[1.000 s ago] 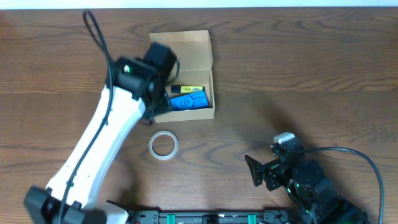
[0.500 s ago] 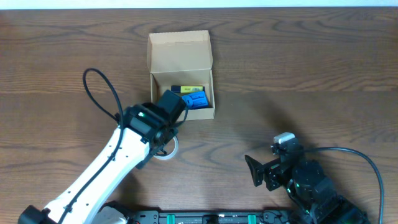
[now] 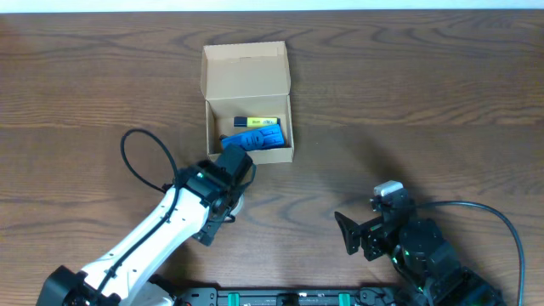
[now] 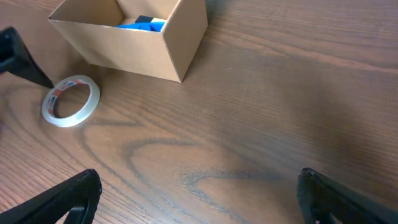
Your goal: Pack container
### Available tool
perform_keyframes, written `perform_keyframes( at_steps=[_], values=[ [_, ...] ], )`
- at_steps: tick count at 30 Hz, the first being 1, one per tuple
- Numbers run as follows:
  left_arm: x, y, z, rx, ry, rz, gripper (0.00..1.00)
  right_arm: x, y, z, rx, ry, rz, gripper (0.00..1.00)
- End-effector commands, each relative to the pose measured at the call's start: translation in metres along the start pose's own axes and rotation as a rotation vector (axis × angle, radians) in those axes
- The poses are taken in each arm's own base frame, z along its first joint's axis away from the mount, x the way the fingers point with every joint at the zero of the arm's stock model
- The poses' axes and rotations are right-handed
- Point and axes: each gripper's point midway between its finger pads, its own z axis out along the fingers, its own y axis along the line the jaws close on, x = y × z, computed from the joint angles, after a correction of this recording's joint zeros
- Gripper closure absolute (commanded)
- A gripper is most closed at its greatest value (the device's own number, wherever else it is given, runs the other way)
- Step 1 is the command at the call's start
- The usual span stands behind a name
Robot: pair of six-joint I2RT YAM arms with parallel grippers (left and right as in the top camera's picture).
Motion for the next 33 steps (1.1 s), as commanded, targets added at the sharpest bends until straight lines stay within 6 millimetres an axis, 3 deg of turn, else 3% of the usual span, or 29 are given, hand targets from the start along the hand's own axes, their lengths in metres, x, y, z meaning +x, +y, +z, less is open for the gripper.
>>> perform_keyframes(
  at_steps=[1,10,17,19,25,29,33],
  values=[
    [0.004,0.005,0.011,-0.001,0.017,-0.043,0.05,0.001,-0.002,0.0,0.007,-0.001,0.019,0.01],
    [0.001,0.008,0.029,-0.005,0.048,-0.096,0.03,0.001,-0.002,0.0,0.007,-0.001,0.019,0.01],
    [0.0,-0.005,0.043,0.01,0.117,-0.128,0.0,0.001,-0.002,0.0,0.007,-0.001,0.019,0.01],
    [0.0,-0.005,0.046,0.003,0.129,-0.136,0.08,0.001,-0.002,0.0,0.007,-0.001,0.019,0.01],
    [0.003,-0.002,0.053,-0.028,0.147,-0.14,0.19,0.001,-0.002,0.0,0.007,-0.001,0.019,0.01],
    [0.007,0.0,0.056,-0.047,0.17,-0.143,0.4,0.001,-0.002,0.0,0.007,-0.001,0.019,0.01],
    [0.01,0.001,0.057,-0.054,0.186,-0.143,0.53,0.001,-0.002,0.0,0.007,-0.001,0.019,0.01]
  ],
)
